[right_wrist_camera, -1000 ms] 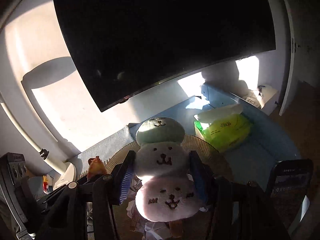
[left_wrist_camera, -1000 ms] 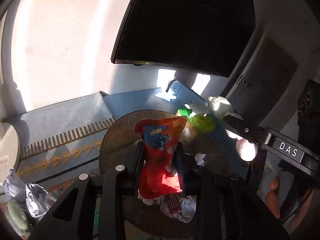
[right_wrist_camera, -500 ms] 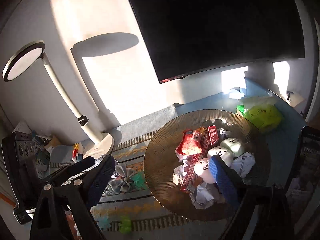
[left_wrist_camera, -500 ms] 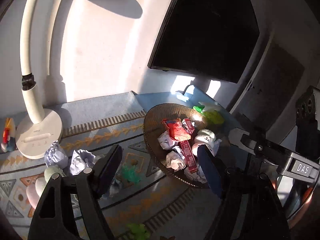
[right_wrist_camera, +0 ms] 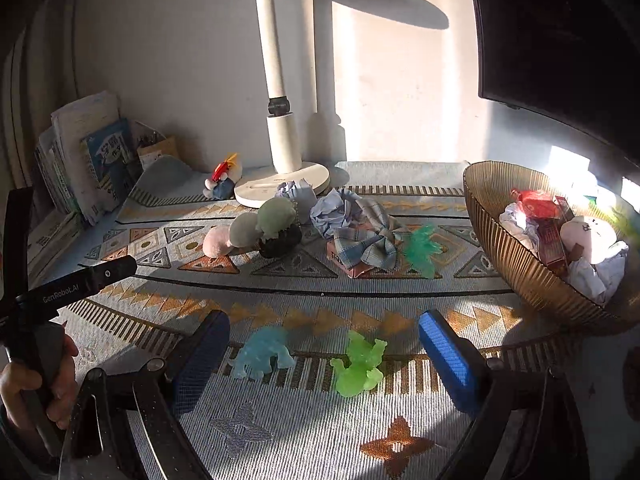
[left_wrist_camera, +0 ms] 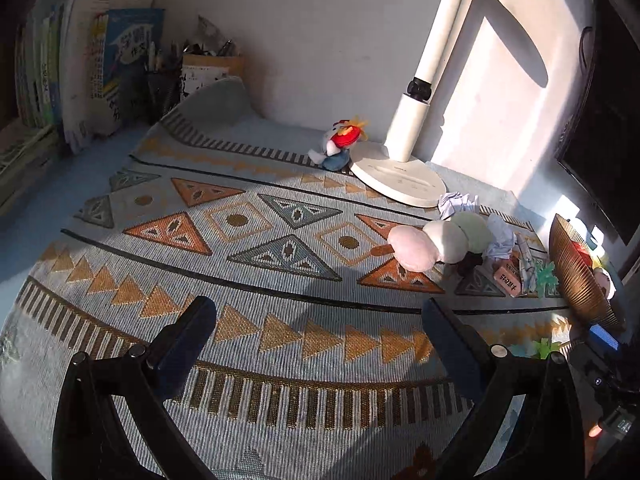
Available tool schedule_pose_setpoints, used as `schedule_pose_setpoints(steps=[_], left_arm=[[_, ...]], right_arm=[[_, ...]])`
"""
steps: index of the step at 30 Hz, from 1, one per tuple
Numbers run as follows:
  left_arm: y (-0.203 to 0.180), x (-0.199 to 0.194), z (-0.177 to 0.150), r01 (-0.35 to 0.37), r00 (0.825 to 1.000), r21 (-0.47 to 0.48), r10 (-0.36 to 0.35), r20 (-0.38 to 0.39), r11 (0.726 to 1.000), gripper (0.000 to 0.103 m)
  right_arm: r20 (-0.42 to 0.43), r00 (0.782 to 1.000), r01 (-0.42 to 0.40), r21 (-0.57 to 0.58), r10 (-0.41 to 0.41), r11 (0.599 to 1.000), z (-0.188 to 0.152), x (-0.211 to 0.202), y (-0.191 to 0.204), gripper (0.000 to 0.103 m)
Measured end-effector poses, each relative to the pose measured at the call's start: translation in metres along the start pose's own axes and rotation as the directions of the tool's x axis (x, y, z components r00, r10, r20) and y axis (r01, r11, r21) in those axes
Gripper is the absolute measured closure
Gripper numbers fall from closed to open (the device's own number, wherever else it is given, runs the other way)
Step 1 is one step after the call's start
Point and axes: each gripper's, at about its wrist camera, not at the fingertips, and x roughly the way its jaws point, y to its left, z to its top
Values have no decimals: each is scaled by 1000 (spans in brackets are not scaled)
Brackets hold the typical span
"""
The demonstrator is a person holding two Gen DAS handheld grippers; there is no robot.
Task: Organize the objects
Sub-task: 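Move both grippers back over the rug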
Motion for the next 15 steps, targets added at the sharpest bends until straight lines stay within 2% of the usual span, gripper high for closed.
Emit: schedule_pose_setpoints(steps=[2, 3, 6, 11, 15], left_arm=[[1, -3, -1, 23, 1000, 0, -23, 21, 1000, 1], [0, -3, -1, 8, 1000, 5, -9, 24, 1000, 1], [-6, 2, -5, -4, 1000, 32, 4, -9, 999, 1], [-19, 2, -7, -41, 999, 101, 41, -3, 994, 1], [-20, 10, -6, -45, 998, 110, 50, -47, 993, 1]], right_arm=[[-9, 1000, -5, 15, 5, 1000, -1, 2, -5, 8], [-4, 1000, -3, 18, 4, 1000, -1, 2, -6, 8], [-24, 1000, -5, 20, 6, 1000, 0, 8, -6, 8], [-16, 1000, 21, 23, -21, 1000, 0, 6, -7, 7], [-16, 998, 55, 23, -55, 998, 0, 7, -6, 5]])
